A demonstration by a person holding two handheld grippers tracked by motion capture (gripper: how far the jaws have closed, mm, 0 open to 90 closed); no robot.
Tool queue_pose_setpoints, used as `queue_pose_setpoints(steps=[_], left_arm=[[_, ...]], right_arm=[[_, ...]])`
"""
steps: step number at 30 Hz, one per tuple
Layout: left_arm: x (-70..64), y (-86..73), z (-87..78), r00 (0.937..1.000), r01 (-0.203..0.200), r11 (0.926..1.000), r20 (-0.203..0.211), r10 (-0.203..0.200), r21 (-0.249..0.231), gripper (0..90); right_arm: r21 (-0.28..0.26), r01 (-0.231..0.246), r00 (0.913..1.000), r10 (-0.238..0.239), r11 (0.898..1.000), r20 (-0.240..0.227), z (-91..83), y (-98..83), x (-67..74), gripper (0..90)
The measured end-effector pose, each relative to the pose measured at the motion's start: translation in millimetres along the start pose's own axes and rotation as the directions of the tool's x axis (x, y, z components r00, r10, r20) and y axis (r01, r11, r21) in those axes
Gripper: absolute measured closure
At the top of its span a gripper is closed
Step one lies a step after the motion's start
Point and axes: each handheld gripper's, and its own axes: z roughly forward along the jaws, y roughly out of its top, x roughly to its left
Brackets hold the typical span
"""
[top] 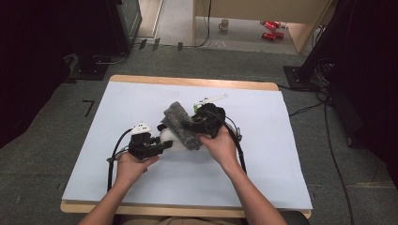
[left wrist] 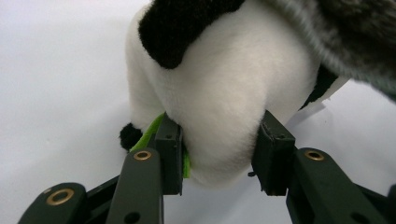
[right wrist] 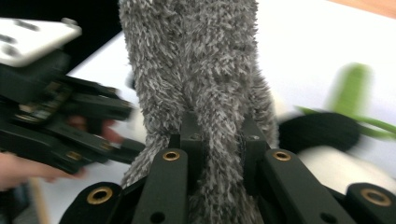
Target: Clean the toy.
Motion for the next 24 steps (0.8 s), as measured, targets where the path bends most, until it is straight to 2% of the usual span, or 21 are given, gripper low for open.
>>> queue_pose_setpoints(steps=[3, 7, 10, 15, 19, 24], left_arm=[[1.3, 1.3, 0.1, 0.9999, -0.009, 0.9999, 0.011, 0.009, 0.008, 59.9], [3.2, 4.0, 0.9, 0.9997, -0.008, 0.9999, 0.023, 0.008, 0.015, 59.9], [7.0, 5.6, 1.8, 0.9993, 0.002, 0.9998, 0.037, -0.003, 0.019, 59.9], [12.7, 9.6, 4.6, 0.9986, 0.001, 0.9997, 0.053, -0.003, 0.025, 59.8], [14.5, 12.7, 6.7, 0.9982, -0.004, 0.9995, 0.060, 0.002, 0.030, 59.8], [17.2, 15.9, 8.2, 0.9976, -0.005, 0.9993, 0.069, 0.002, 0.036, 59.7]], right_arm=[[0.005, -0.041, 0.9991, 0.041, 0.999, 0.009, -7.7, -3.9, -13.6, 78.1], [-0.011, -0.065, 0.9976, 0.065, 0.998, 0.022, -16.1, -6.8, -22.7, 78.1], [-0.035, -0.073, 0.9954, 0.075, 0.997, 0.060, -26.9, -8.5, -28.2, 77.9], [-0.082, -0.139, 0.9843, 0.147, 0.987, 0.098, -47.2, -16.5, -50.8, 78.0], [-0.115, -0.190, 0.9742, 0.202, 0.975, 0.101, -58.3, -24.4, -66.1, 78.2], [-0.134, -0.219, 0.9664, 0.233, 0.967, 0.108, -67.1, -30.9, -76.6, 78.1]])
